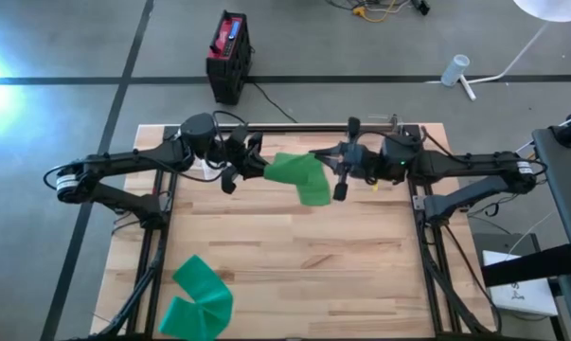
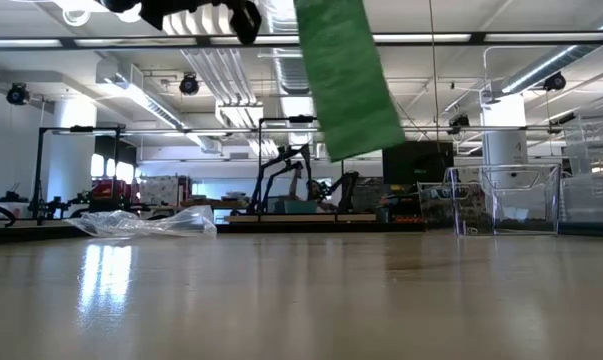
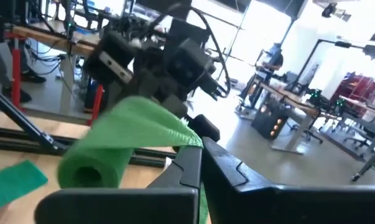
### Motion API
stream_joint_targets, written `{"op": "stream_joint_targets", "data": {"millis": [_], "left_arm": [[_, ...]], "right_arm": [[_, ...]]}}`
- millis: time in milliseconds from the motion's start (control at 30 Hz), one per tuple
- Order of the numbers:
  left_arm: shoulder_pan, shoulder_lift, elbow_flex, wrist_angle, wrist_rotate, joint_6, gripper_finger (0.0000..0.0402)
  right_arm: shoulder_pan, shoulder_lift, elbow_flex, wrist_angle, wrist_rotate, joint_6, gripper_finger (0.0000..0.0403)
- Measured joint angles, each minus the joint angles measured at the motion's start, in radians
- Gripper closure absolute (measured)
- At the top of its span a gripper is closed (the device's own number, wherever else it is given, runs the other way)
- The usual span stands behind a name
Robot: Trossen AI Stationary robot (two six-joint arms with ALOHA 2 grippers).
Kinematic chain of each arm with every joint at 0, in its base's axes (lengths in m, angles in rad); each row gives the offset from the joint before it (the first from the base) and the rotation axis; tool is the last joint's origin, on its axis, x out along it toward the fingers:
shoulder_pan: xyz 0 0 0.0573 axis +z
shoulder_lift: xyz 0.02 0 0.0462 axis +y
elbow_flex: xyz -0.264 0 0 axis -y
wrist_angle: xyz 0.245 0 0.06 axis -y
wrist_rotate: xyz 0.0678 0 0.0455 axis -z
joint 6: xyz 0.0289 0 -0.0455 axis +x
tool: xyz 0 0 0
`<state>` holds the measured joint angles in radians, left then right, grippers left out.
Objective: Roll bandage
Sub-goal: Roll the green bandage
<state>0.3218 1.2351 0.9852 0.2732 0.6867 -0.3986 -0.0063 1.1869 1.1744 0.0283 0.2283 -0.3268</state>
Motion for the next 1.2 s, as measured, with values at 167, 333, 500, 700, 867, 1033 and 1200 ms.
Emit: {"op": "stream_joint_targets", "data": {"millis": [167,333,500,700,867,1033,1200], "left_arm": [[-0.003,0.012,0.000,0.001,0.000,0.050,0.0395],[-0.004,0.014,0.000,-0.065,-0.025,0.096,0.0395],[-0.004,0.025,0.000,-0.114,-0.134,0.133,0.0395],[-0.022,0.054,0.000,-0.072,-0.119,0.154,0.0395],[-0.056,0.086,0.000,-0.035,-0.056,0.156,0.0395],[-0.077,0.066,0.000,-0.015,-0.047,0.184,0.0395],[-0.077,0.044,0.000,0.091,-0.048,0.174,0.0395]], "right_arm": [[-0.001,-0.014,0.000,-0.033,0.028,-0.006,0.0402],[-0.012,-0.006,-0.001,-0.020,0.126,-0.046,0.0403],[-0.014,-0.008,0.003,0.045,0.092,-0.059,0.0403],[-0.038,0.016,0.010,0.024,0.086,-0.058,0.0403],[-0.082,0.042,0.008,-0.024,0.084,-0.032,0.0403],[-0.087,0.027,-0.005,-0.061,0.097,-0.031,0.0403],[-0.087,0.007,-0.008,-0.115,0.096,-0.001,0.0403]]}}
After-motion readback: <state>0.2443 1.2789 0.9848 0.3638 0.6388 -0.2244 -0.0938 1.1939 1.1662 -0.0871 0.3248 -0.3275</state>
